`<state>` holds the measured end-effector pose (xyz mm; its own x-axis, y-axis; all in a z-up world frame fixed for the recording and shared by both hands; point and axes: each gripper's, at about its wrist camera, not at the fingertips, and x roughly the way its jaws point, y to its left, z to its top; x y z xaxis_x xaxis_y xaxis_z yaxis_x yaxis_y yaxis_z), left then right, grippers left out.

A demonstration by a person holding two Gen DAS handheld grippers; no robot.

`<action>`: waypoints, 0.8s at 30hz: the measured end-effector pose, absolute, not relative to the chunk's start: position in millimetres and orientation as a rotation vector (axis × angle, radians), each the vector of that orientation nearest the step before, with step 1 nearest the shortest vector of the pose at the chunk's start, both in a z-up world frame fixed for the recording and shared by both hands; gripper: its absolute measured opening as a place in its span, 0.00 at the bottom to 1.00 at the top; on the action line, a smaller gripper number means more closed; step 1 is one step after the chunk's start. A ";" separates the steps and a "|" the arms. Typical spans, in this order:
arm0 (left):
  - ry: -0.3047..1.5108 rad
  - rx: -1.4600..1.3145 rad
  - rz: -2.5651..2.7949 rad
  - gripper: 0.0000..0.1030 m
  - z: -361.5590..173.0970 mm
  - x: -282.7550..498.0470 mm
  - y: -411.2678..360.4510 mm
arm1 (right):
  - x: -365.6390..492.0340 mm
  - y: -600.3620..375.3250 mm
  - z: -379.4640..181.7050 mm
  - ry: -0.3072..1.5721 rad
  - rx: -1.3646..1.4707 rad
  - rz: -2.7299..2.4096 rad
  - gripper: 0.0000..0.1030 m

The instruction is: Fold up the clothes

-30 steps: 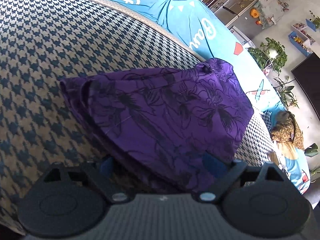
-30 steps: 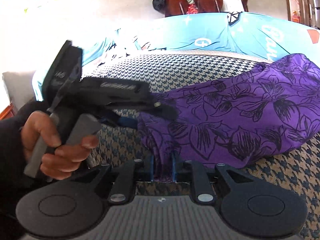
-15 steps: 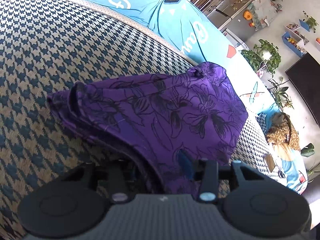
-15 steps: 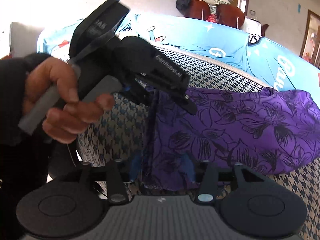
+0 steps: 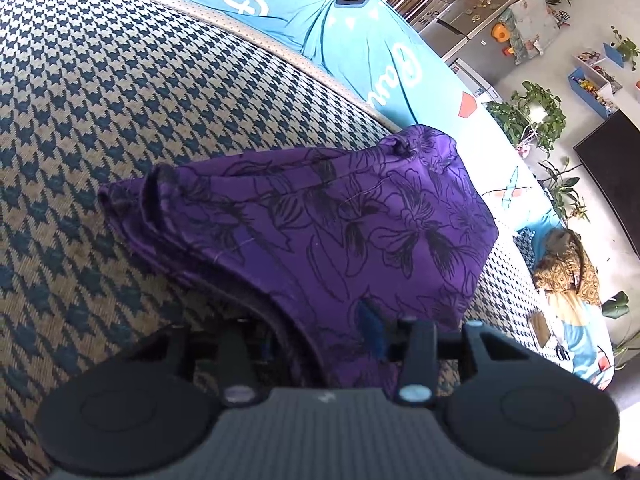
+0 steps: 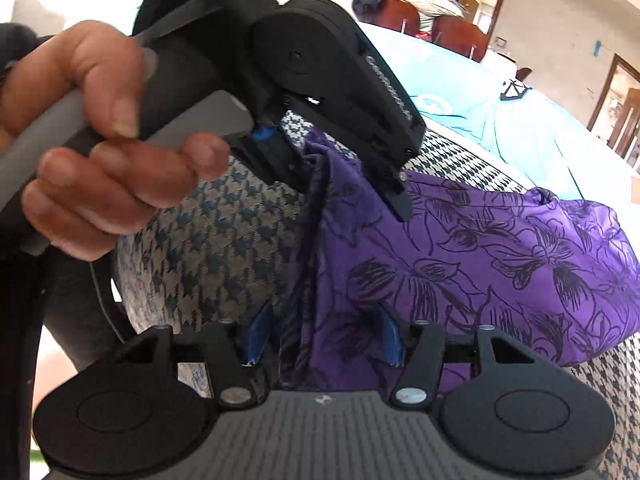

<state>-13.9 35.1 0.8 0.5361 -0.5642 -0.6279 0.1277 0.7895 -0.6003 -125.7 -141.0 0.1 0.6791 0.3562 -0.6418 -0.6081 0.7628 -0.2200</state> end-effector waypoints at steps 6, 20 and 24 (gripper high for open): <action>0.927 -0.516 -0.372 0.50 -3.7 -12.4 38.6 | -116.0 -147.8 4.9 0.636 -0.372 0.527 0.17; 0.902 -0.558 -0.284 0.30 -9.9 18.1 46.3 | -104.1 -170.3 20.9 0.684 -0.149 0.564 0.16; 0.878 -0.506 -0.230 0.13 -6.4 18.4 44.4 | -103.3 -167.7 21.0 0.689 -0.146 0.566 0.16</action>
<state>18.4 44.4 -6.4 0.6240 -0.3935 -0.6751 -0.0120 0.8590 -0.5118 -103.3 -167.7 21.0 0.6284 0.4453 -0.6379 -0.5392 0.8404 0.0555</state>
